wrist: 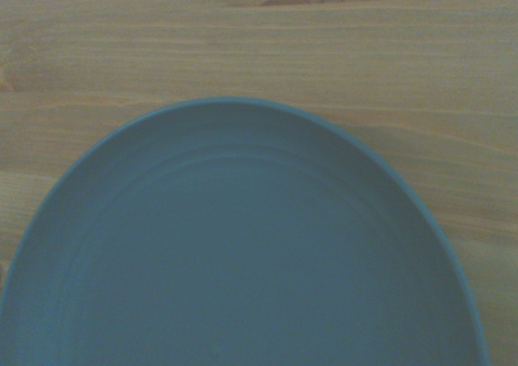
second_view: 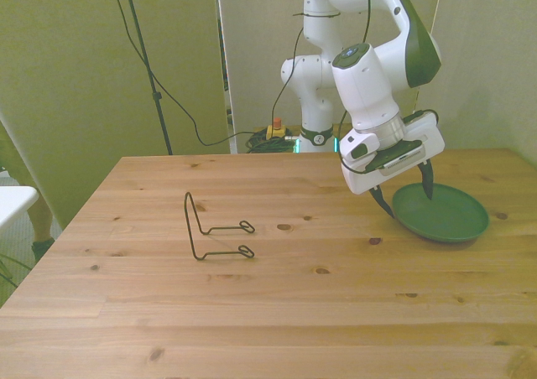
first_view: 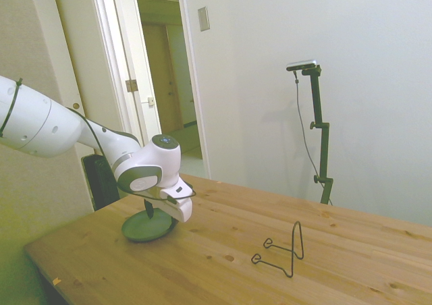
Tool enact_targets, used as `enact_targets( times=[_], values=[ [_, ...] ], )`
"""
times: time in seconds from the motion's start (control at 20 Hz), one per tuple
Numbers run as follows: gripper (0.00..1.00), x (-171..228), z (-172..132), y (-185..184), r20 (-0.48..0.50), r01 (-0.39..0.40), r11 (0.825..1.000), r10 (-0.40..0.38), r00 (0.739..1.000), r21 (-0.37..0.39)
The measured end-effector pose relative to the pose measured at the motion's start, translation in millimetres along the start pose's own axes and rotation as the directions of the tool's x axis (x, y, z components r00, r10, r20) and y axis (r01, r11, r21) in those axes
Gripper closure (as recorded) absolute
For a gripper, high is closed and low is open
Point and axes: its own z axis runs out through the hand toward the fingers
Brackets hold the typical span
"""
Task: Load the plate
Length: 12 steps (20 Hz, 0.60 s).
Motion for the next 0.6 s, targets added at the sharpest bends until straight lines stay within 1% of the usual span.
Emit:
enact_targets(
  times=[0.15,0.2,0.35,0.6],
  values=[
    [0.0,1,6,-2,0.01,-0.002,1.0,0.002,1.0,0.003],
    [1.0,1,8,-1,0.015,-0.002,1.0,0.002,1.0,0.009],
    [1.0,7,12,6,0.024,0.005,1.0,-0.005,1.0,0.02],
    [1.0,12,10,11,0.03,0.012,0.999,-0.013,0.999,0.036]
  ],
)
